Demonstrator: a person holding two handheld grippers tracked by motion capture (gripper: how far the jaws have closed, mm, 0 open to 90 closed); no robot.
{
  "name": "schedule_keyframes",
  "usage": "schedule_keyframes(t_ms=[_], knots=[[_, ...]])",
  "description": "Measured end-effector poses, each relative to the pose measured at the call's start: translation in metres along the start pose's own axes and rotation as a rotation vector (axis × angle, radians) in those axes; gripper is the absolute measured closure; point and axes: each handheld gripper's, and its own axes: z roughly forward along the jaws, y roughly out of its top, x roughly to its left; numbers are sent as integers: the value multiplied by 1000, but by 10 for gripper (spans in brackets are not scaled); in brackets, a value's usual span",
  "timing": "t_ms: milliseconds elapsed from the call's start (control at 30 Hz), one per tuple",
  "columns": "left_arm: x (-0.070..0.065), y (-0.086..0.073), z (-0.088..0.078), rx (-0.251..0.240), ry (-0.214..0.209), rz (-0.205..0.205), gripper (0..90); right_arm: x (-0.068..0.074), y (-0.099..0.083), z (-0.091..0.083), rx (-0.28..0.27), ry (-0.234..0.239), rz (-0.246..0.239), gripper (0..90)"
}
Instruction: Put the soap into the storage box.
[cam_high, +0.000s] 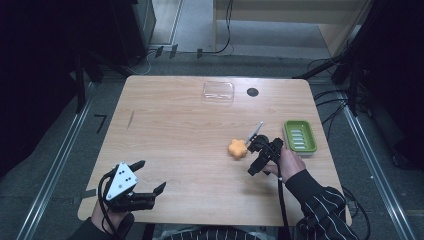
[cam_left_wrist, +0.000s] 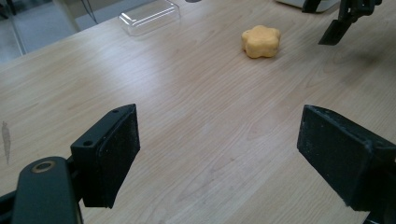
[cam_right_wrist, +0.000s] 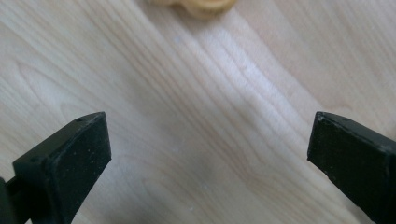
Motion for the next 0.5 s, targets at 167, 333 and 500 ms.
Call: schedule_keyframes(t_ms=[167,333,500], knots=[[0,0,0,1,-1,1,136,-2,9,1,-14,6,-5,0],[0,0,0,1,1,1,136,-4,18,2,-17,5,-2,0],[0,0,0,1,0,1,136,-6,28,2,-19,21,0,0]])
